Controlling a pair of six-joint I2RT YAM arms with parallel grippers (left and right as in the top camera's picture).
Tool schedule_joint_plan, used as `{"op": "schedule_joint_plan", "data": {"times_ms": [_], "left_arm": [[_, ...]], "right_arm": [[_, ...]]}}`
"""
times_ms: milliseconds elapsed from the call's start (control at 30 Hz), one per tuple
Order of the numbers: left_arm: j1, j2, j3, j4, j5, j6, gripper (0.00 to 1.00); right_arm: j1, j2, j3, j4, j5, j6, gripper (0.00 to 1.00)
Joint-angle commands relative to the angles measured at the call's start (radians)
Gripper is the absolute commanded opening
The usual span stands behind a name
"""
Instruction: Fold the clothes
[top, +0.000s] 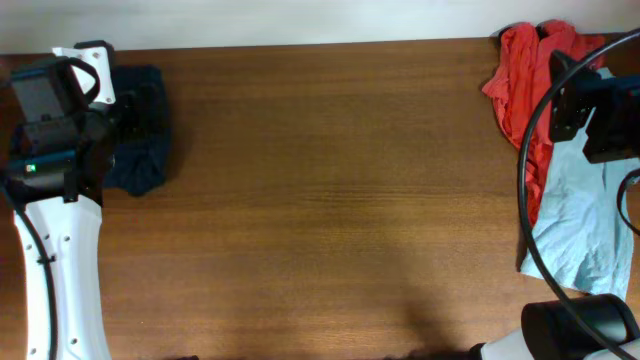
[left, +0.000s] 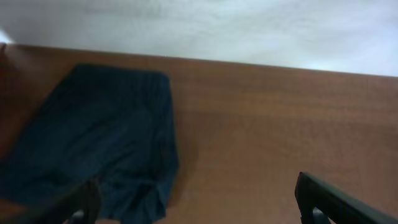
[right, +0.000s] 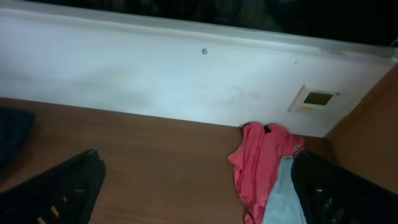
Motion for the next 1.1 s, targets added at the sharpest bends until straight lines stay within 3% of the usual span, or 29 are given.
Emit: {"op": "schedule_joint_plan", "data": {"times_ms": [0, 233, 367, 467, 700, 1067], "left_arm": [[0.0, -0.006, 0.009, -0.017, 0.011, 0.004, 0.99], [0.0, -0.006, 0.009, -0.022, 0.011, 0.004, 0.99], [0.0, -0.006, 0.009, -0.025, 0.011, 0.004, 0.99], [0.0, -0.006, 0.009, -0.025, 0.011, 0.004, 0.99], [0.0, -0.006, 0.009, -0.025, 0.011, 0.004, 0.99], [0.0, -0.006, 0.009, -0.025, 0.011, 0.004, 0.99]], "right_arm": [[0.005, 0.012, 0.0, -0.006, 0.016, 0.013, 0.99], [0.006, 0.022, -0.008, -0.001, -0.011, 0.016, 0.99], [0.006, -0.034, -0.133, 0.11, -0.019, 0.05, 0.99], [0.006, -0.156, -0.377, 0.284, -0.019, 0.054, 0.99], [0.004, -0.537, -1.13, 0.796, -0.003, 0.041, 0.99], [-0.112, -0.987, -2.032, 1.224, -0.114, 0.027, 0.98]]}}
